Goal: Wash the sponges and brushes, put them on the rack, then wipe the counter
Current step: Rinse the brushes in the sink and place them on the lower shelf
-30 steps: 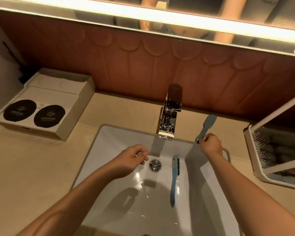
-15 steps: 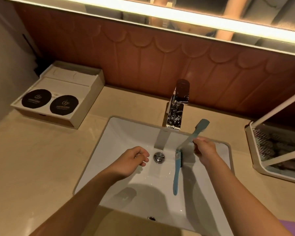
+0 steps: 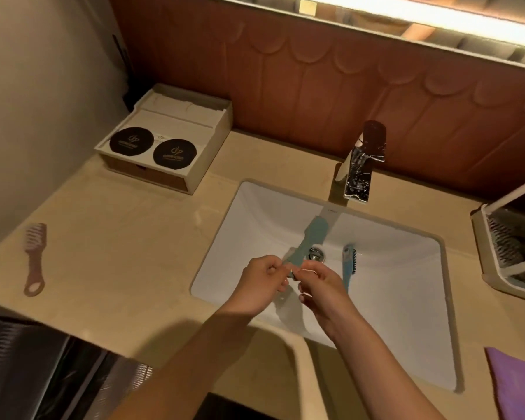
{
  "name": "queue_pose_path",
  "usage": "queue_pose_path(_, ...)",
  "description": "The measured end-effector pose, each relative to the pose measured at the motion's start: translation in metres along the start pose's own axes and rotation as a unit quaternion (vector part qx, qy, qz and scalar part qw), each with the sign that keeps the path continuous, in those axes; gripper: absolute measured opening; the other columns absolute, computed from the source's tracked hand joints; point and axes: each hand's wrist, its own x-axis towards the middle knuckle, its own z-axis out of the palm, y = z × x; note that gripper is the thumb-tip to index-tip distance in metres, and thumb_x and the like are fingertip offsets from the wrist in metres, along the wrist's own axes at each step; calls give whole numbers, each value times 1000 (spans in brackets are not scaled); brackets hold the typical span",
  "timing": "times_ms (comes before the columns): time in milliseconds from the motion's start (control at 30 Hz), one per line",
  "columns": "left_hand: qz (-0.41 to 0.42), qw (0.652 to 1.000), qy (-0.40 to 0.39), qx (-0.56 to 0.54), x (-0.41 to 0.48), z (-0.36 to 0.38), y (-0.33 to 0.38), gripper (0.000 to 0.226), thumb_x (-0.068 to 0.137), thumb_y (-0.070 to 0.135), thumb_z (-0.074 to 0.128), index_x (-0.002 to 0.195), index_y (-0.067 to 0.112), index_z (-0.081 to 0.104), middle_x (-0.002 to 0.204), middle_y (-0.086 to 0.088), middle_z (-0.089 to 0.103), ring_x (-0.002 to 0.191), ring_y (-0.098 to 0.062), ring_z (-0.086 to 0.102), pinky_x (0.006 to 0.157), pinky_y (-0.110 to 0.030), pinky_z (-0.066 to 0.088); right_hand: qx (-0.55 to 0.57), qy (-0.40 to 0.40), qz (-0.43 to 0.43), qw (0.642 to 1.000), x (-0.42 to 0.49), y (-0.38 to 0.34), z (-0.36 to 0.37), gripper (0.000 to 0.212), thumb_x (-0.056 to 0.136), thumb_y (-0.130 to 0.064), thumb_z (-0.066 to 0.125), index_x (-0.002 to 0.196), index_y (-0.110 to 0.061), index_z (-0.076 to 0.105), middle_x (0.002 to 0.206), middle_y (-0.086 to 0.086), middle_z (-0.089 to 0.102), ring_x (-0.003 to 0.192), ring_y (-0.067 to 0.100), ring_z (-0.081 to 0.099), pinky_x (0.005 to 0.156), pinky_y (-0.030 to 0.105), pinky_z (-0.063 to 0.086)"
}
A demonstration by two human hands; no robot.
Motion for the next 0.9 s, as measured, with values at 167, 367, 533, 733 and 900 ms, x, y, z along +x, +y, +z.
queue_pose_path(167,-45,994,22,-96,-24,-44,-29,31,96,19,47,66,17,56,61,0,50,54,-10,46,55,-21,36,41,-71,-14,997,-5,7,52,17,96,-18,47,98,-11,63,88,3,65,75,13,57,64,22,44)
queue_pose_path(367,-111,959,22,-259,-46,-101,-55,23,96,12,45,80,8,60,59,-2,45,46,-8,42,46,-17,32,108,-124,42,985,-4,2,124,16,99,-12,40,104,-13,54,89,5,66,71,14,61,48,17,50)
queue_pose_path(533,-124,971,71,-193,-49,-154,-72,25,94,17,48,75,10,62,59,0,53,50,-9,47,46,-19,31,13,-121,40,992,7,0,179,17,98,-14,43,94,-6,57,75,8,58,62,17,54,50,20,47)
queue_pose_path(733,-59,951,300,-46,-43,-251,-110,14,87,12,54,79,21,63,87,-2,61,84,-21,56,74,-28,41,-60,-140,31,988,16,0,222,24,99,-11,40,77,-8,50,65,8,45,52,16,42,45,19,40)
queue_pose_path(900,-143,890,415,123,-27,-319,-138,34,88,28,59,116,9,54,122,-16,52,111,-34,50,92,-40,43,-172,-141,-3,975,31,4,236,18,96,-9,45,86,-4,60,60,6,48,51,14,42,48,22,37)
